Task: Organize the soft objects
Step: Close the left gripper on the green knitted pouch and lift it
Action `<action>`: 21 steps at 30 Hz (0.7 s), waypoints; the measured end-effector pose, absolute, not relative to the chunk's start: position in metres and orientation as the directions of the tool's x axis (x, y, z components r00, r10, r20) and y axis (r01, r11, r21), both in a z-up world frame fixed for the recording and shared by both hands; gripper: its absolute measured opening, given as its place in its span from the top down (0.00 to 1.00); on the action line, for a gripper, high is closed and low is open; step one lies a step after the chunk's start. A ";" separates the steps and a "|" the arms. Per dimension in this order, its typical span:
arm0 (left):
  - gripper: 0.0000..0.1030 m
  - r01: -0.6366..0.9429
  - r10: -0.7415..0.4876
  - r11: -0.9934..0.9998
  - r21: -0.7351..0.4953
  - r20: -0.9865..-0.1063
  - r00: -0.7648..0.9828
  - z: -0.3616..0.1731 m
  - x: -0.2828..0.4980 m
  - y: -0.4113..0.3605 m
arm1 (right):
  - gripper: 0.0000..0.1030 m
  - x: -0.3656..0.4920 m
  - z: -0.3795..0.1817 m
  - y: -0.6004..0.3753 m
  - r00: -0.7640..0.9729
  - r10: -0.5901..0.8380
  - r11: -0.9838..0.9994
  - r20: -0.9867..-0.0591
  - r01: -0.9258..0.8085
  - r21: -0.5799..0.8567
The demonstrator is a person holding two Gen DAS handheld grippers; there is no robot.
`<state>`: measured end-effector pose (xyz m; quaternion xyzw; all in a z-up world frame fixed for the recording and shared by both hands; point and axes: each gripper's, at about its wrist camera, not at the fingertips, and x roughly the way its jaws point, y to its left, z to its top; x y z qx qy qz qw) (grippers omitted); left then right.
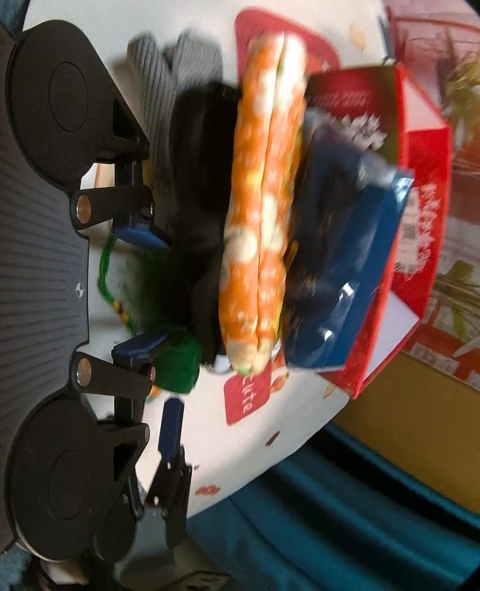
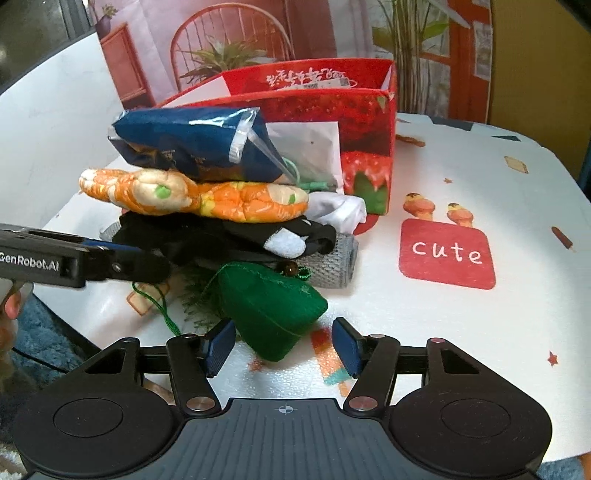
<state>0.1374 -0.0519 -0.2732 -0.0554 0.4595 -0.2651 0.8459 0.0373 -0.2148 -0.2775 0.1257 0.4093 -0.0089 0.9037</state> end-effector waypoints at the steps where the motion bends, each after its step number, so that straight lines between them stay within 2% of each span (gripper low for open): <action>1: 0.50 0.384 -0.517 0.846 -0.370 -0.746 0.419 -0.275 0.140 -0.054 | 0.46 0.038 -0.278 -0.214 0.671 0.091 0.969 -0.736 0.112 0.222; 3: 0.50 0.362 -0.536 0.838 -0.409 -0.744 0.400 -0.277 0.146 -0.059 | 0.51 0.039 -0.280 -0.215 0.680 0.110 0.967 -0.725 0.097 0.238; 8: 0.50 0.413 -0.544 0.825 -0.385 -0.737 0.401 -0.275 0.151 -0.085 | 0.54 0.039 -0.284 -0.218 0.697 0.120 0.962 -0.707 0.093 0.256; 14: 0.50 0.401 -0.543 0.827 -0.394 -0.745 0.388 -0.288 0.158 -0.104 | 0.54 0.037 -0.288 -0.219 0.718 0.114 0.959 -0.687 0.100 0.264; 18: 0.58 0.383 -0.582 0.805 -0.452 -0.726 0.367 -0.294 0.157 -0.101 | 0.50 0.038 -0.290 -0.219 0.722 0.102 0.960 -0.684 0.108 0.257; 21: 0.61 0.385 -0.582 0.805 -0.452 -0.727 0.364 -0.292 0.156 -0.099 | 0.48 0.039 -0.291 -0.221 0.723 0.112 0.955 -0.682 0.111 0.274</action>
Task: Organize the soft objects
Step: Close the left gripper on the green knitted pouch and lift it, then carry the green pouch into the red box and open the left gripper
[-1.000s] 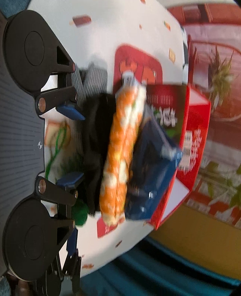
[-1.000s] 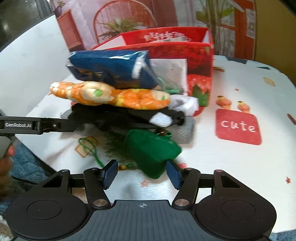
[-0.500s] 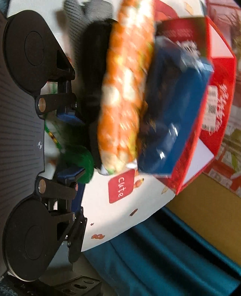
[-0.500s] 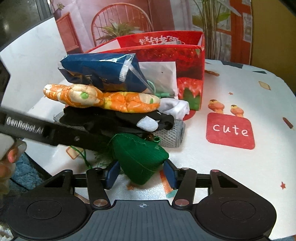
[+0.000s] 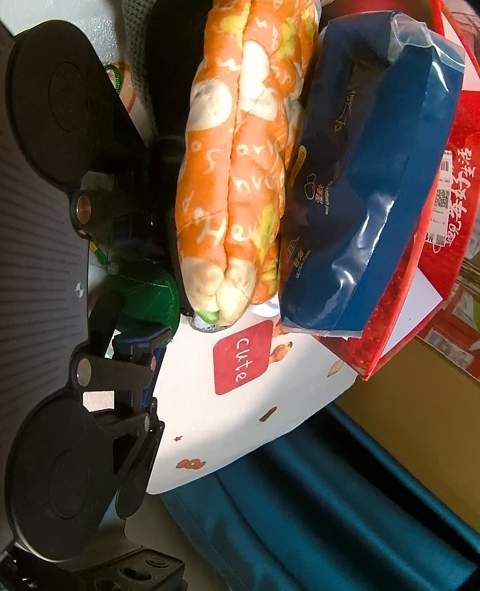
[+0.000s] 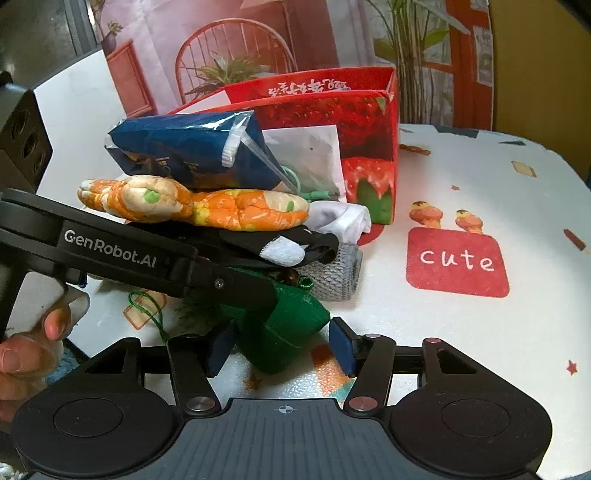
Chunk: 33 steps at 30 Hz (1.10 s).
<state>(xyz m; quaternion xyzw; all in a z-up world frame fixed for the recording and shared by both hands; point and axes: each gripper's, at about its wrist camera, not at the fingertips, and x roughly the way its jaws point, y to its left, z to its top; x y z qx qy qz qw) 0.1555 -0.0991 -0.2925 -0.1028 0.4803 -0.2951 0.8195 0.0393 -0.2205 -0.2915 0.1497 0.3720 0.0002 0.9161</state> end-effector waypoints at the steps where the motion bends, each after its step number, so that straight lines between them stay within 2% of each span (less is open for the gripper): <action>1: 0.61 0.385 -0.583 0.804 -0.453 -0.728 0.361 -0.291 0.155 -0.099 | 0.49 0.039 -0.291 -0.220 0.723 0.113 0.955 -0.681 0.110 0.275; 6: 0.61 0.373 -0.628 0.774 -0.512 -0.696 0.348 -0.271 0.159 -0.092 | 0.52 0.033 -0.277 -0.221 0.745 0.110 0.952 -0.658 0.112 0.286; 18: 0.61 0.450 -0.711 0.703 -0.550 -0.564 0.421 -0.168 0.163 -0.107 | 0.51 0.008 -0.184 -0.237 0.876 0.025 0.974 -0.482 0.087 0.209; 28: 0.61 0.527 -0.704 0.710 -0.468 -0.447 0.552 -0.100 0.182 -0.094 | 0.51 0.043 -0.108 -0.243 0.941 0.024 0.995 -0.338 0.009 0.095; 33: 0.60 0.525 -0.655 0.755 -0.392 -0.420 0.629 -0.076 0.208 -0.090 | 0.51 0.087 -0.083 -0.246 0.957 0.045 0.998 -0.287 -0.032 0.048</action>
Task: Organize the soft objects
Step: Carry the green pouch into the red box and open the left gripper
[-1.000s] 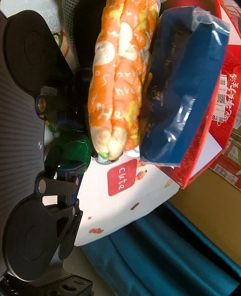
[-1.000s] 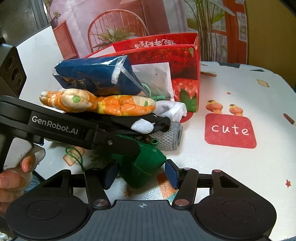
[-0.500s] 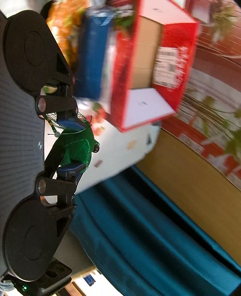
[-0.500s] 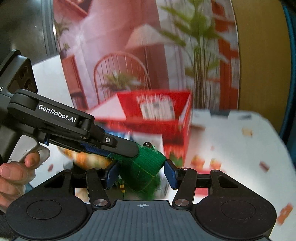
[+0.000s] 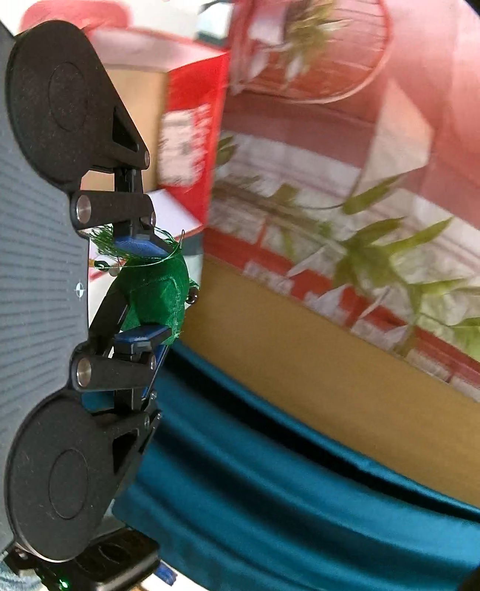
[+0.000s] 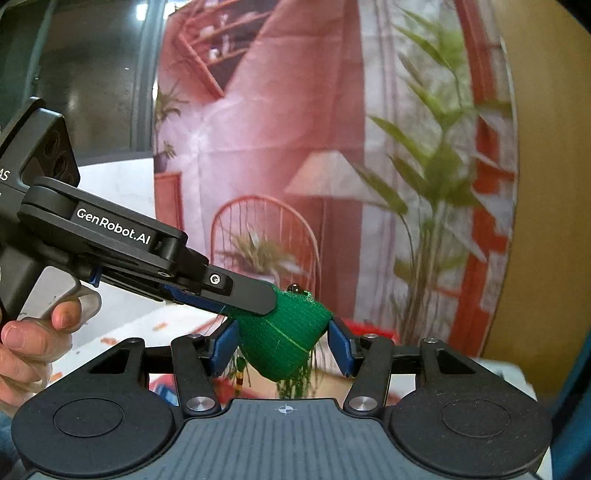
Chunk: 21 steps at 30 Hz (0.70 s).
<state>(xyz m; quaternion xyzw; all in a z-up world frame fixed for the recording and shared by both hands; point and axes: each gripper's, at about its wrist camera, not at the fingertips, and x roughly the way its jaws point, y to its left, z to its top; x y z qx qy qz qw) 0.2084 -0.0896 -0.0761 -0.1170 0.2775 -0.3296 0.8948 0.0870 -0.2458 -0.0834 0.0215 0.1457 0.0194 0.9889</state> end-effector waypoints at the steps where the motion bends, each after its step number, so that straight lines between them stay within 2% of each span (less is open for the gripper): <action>1: 0.60 0.523 -0.644 0.765 -0.375 -0.417 0.642 -0.076 0.215 -0.090 | 0.51 0.100 -0.080 -0.247 0.959 0.050 0.998 -0.280 -0.041 0.040; 8: 0.60 0.487 -0.602 0.797 -0.357 -0.397 0.693 -0.068 0.258 -0.082 | 0.51 0.165 -0.075 -0.246 0.966 0.068 0.998 -0.250 -0.070 0.002; 11: 0.60 0.477 -0.594 0.803 -0.358 -0.425 0.683 -0.080 0.270 -0.084 | 0.51 0.181 -0.080 -0.248 0.963 0.069 0.997 -0.261 -0.075 -0.013; 21: 0.59 0.420 -0.583 0.811 -0.406 -0.613 0.533 -0.160 0.320 -0.116 | 0.51 0.208 -0.156 -0.283 0.894 0.072 0.994 -0.442 -0.028 0.104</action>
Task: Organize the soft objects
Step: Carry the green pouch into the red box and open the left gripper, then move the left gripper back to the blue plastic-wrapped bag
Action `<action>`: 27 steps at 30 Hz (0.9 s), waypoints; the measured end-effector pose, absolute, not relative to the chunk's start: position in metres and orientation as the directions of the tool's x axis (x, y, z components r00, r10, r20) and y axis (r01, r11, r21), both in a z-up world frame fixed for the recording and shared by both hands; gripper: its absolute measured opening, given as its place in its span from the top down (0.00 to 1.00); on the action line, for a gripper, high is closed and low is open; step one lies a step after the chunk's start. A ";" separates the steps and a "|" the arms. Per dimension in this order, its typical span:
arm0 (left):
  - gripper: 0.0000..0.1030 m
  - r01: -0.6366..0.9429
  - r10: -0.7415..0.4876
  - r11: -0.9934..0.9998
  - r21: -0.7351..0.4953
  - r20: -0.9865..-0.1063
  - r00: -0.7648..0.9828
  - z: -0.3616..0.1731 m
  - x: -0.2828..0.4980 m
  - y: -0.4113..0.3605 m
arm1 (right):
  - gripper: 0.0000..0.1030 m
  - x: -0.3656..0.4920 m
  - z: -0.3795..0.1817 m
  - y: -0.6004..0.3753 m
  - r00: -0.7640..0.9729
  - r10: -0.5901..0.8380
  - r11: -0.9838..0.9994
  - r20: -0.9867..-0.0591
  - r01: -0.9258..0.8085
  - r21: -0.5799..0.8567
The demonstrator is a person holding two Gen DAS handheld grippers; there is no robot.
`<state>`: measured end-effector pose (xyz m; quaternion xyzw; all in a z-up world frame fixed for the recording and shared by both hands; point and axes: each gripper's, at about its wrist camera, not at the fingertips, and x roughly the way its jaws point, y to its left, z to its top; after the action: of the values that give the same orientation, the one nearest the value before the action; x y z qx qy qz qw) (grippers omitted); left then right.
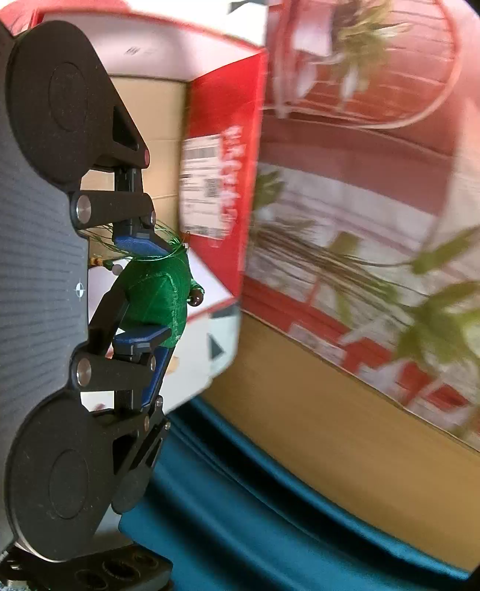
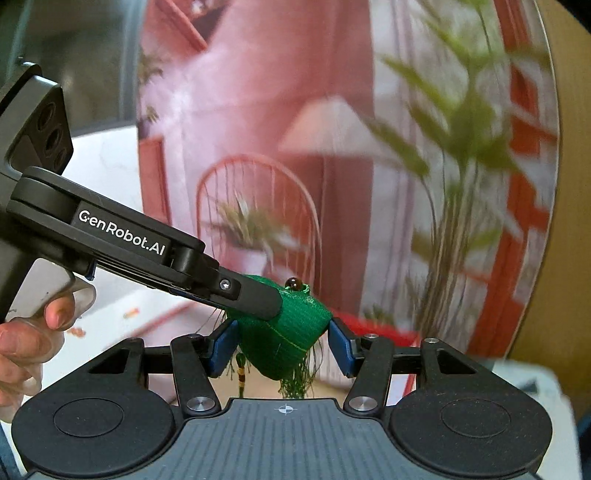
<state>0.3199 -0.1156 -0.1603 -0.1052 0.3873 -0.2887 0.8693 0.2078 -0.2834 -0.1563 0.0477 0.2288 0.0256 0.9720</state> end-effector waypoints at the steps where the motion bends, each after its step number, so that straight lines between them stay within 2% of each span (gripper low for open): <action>1: 0.59 0.419 -0.581 0.812 -0.406 -0.627 0.520 -0.168 0.323 -0.117 | 0.51 0.209 -0.164 -0.286 0.885 0.071 0.994 -0.459 -0.024 0.108; 6: 0.59 0.426 -0.572 0.814 -0.394 -0.672 0.472 -0.187 0.331 -0.127 | 0.50 0.212 -0.194 -0.294 0.853 0.074 0.988 -0.517 0.008 0.155; 13: 0.58 0.442 -0.576 0.806 -0.394 -0.696 0.429 -0.197 0.334 -0.140 | 0.47 0.207 -0.211 -0.305 0.838 0.051 0.978 -0.544 0.069 0.199; 17: 0.51 0.473 -0.586 0.794 -0.383 -0.689 0.426 -0.191 0.326 -0.141 | 0.43 0.197 -0.210 -0.307 0.844 0.022 0.972 -0.536 0.109 0.210; 27: 0.51 0.435 -0.531 0.842 -0.319 -0.632 0.564 -0.158 0.284 -0.085 | 0.43 0.156 -0.201 -0.290 0.878 0.001 0.951 -0.479 0.147 0.271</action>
<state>0.2844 -0.0855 -0.1584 -0.0635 0.3780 -0.2741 0.8820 0.1561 -0.2900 -0.2007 0.1514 0.2442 -0.0382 0.9571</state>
